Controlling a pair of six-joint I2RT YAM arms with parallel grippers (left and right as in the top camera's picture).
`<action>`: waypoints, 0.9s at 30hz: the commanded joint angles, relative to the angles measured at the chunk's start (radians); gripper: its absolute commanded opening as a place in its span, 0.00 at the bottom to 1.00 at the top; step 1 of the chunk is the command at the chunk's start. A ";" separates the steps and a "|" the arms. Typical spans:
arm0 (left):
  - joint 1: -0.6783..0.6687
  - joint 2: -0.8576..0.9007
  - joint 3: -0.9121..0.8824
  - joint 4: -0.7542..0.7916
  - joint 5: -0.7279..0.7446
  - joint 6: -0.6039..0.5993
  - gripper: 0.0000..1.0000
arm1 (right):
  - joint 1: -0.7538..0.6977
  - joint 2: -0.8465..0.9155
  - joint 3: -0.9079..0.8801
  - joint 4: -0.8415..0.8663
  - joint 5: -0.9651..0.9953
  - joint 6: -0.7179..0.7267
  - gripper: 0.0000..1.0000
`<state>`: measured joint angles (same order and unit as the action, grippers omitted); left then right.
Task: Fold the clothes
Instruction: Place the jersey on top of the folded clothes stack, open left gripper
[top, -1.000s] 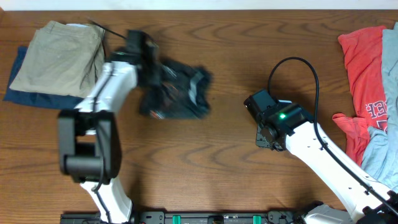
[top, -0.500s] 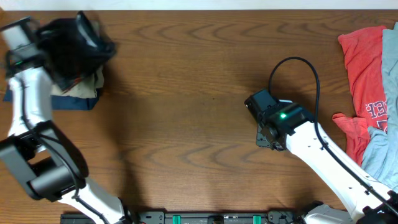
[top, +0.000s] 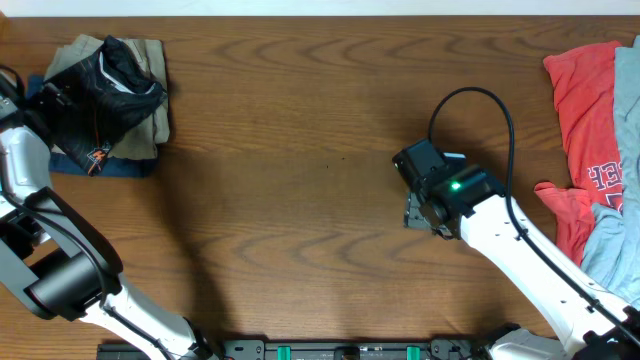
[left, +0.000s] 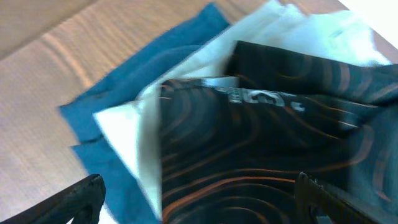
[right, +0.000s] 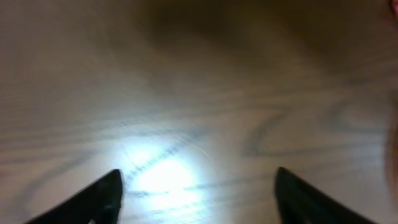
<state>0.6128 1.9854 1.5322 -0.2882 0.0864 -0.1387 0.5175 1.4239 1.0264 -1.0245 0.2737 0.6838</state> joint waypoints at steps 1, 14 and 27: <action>-0.044 -0.055 0.013 -0.006 0.069 0.016 0.98 | -0.048 -0.010 0.013 0.050 -0.056 -0.001 0.84; -0.474 -0.102 0.012 -0.264 0.078 0.105 0.98 | -0.364 -0.010 0.013 0.224 -0.346 -0.291 0.99; -0.681 -0.108 0.011 -0.915 0.079 0.036 0.98 | -0.620 -0.022 0.013 -0.024 -0.395 -0.515 0.99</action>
<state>-0.0723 1.8965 1.5330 -1.1572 0.1738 -0.0795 -0.0837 1.4239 1.0275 -1.0313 -0.1020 0.2497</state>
